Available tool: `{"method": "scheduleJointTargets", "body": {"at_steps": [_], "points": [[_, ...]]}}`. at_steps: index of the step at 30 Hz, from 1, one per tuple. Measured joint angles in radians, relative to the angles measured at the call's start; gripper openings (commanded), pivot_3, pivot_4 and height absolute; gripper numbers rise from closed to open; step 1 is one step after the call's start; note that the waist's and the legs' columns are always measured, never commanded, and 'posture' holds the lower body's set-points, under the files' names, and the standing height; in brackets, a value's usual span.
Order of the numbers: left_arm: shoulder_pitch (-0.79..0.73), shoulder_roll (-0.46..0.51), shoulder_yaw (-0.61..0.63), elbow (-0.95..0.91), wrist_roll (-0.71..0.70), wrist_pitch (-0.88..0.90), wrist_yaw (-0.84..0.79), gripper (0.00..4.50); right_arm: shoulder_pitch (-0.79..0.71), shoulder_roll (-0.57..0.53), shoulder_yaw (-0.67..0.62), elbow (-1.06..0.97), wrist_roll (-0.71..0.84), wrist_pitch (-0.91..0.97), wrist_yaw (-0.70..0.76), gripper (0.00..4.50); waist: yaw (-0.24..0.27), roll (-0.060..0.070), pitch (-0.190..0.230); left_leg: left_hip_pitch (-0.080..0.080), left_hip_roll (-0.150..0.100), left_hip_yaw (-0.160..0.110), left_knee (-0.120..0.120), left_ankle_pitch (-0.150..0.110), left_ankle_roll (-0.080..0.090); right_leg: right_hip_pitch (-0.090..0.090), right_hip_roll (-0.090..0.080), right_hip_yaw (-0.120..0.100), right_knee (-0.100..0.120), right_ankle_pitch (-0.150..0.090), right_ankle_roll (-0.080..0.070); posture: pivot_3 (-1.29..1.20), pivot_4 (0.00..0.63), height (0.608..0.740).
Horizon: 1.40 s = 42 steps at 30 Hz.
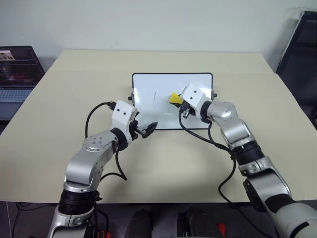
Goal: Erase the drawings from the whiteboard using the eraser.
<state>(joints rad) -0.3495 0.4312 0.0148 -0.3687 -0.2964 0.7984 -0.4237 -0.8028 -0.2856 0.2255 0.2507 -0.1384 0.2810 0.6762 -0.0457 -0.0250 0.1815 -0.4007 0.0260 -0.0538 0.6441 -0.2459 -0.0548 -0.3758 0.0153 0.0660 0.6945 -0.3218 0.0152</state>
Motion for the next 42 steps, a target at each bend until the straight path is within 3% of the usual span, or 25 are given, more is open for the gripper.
{"method": "scheduleJointTargets", "body": {"at_steps": [6, 13, 19, 24, 29, 35, 42], "points": [[0.048, -0.002, 0.042, 0.009, 0.007, -0.070, 0.004, 4.50, 0.208, -0.057, -0.070, -0.314, 0.114, 0.194, 0.040, 1.09, 0.010, 0.000, 0.000, 0.000, 0.000, 0.000, 0.000, 0.000, 0.000, 0.000, 0.000, 0.000, -0.001, 0.000, 0.000, 0.00, 0.150, 0.740], [0.093, -0.037, 0.093, 0.027, 0.006, -0.179, 0.027, 4.50, 0.456, 0.004, -0.155, -0.622, 0.307, 0.380, 0.002, 1.09, 0.011, 0.000, 0.000, 0.001, 0.000, 0.000, 0.000, 0.000, 0.000, 0.001, 0.000, 0.000, -0.001, 0.000, 0.000, 0.00, 0.150, 0.740], [0.103, -0.061, 0.121, 0.066, 0.013, -0.253, 0.066, 4.50, 0.521, 0.004, -0.142, -0.636, 0.316, 0.361, -0.049, 1.09, 0.011, 0.000, 0.000, 0.001, 0.000, 0.000, 0.000, 0.000, 0.000, 0.001, 0.000, 0.001, 0.000, 0.000, 0.000, 0.00, 0.150, 0.740], [0.106, -0.087, 0.132, 0.064, 0.011, -0.286, 0.098, 4.50, 0.506, 0.073, -0.146, -0.581, 0.315, 0.252, -0.135, 1.09, 0.012, 0.000, 0.000, 0.001, 0.000, 0.000, 0.000, 0.000, 0.000, 0.001, 0.001, 0.000, -0.001, 0.000, 0.000, 0.00, 0.150, 0.740], [0.131, -0.086, 0.150, 0.054, 0.007, -0.284, 0.115, 4.50, 0.462, 0.036, -0.088, -0.505, 0.249, 0.164, -0.150, 1.09, 0.010, 0.000, 0.000, 0.001, 0.000, 0.001, 0.000, 0.000, 0.000, 0.001, 0.001, 0.001, -0.001, 0.000, 0.000, 0.00, 0.150, 0.740], [0.152, -0.082, 0.148, 0.034, 0.007, -0.266, 0.127, 4.50, 0.224, -0.014, 0.045, -0.291, 0.080, 0.014, -0.145, 1.09, 0.005, 0.000, 0.000, 0.002, 0.000, 0.002, 0.001, 0.000, 0.000, 0.000, 0.001, 0.001, 0.001, 0.000, 0.000, 0.00, 0.150, 0.740], [0.159, -0.040, 0.098, 0.000, 0.033, -0.223, 0.124, 4.50, -0.063, 0.097, 0.071, 0.047, 0.055, -0.040, -0.126, 1.09, 0.005, 0.000, 0.000, 0.000, 0.000, 0.001, 0.000, 0.000, 0.000, 0.000, 0.000, 0.001, 0.000, 0.000, 0.000, 0.00, 0.150, 0.740]]}}
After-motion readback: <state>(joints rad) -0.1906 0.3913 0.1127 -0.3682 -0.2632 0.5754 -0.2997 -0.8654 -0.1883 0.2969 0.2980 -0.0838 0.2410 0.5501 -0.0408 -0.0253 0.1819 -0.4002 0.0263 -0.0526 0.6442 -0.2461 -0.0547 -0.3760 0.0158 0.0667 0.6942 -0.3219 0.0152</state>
